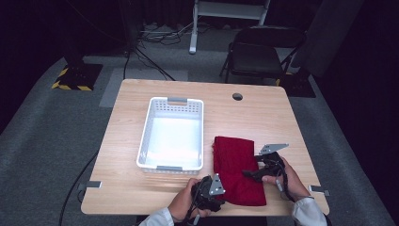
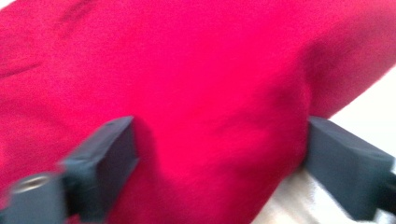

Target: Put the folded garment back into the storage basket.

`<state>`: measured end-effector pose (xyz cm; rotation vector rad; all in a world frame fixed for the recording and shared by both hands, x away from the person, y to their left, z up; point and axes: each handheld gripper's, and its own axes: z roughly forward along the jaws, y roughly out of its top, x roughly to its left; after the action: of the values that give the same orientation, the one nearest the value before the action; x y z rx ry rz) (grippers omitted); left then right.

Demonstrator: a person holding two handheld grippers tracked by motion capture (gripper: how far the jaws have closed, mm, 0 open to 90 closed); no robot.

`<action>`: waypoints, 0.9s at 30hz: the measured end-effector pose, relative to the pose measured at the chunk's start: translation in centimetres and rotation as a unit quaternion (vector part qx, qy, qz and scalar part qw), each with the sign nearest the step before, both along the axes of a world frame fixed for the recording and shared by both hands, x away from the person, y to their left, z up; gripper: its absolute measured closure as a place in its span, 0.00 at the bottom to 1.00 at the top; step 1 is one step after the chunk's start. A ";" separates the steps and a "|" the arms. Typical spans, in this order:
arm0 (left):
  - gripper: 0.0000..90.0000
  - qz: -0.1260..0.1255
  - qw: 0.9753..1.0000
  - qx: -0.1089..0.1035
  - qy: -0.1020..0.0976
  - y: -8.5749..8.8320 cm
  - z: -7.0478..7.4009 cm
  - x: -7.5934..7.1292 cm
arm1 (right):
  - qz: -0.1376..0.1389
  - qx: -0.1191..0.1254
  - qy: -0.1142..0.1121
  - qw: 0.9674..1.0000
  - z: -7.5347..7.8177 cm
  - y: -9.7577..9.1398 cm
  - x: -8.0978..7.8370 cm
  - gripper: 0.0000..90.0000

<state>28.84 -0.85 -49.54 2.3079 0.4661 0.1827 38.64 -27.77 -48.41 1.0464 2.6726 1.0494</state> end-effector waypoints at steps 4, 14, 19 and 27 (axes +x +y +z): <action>0.52 0.000 1.000 0.000 0.000 0.0 0.0 0.0 | 0.012 0.015 0.008 1.000 0.2 -0.2 -0.1 0.39; 0.64 0.009 1.000 -0.001 -0.004 0.0 0.1 -0.2 | 0.025 0.000 -0.039 0.999 1.2 0.2 -1.1 0.66; 0.72 0.007 1.000 0.013 -0.027 -0.2 0.4 -0.7 | 0.028 -0.008 -0.062 0.998 1.8 0.5 -1.6 0.70; 0.75 0.010 0.999 0.010 -0.037 0.1 1.4 -0.5 | 0.020 0.012 -0.082 0.996 3.1 0.4 -2.0 0.72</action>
<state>28.35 -0.71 -48.11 2.3089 0.4512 0.2834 36.60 -27.36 -45.33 0.8708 2.5662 1.1248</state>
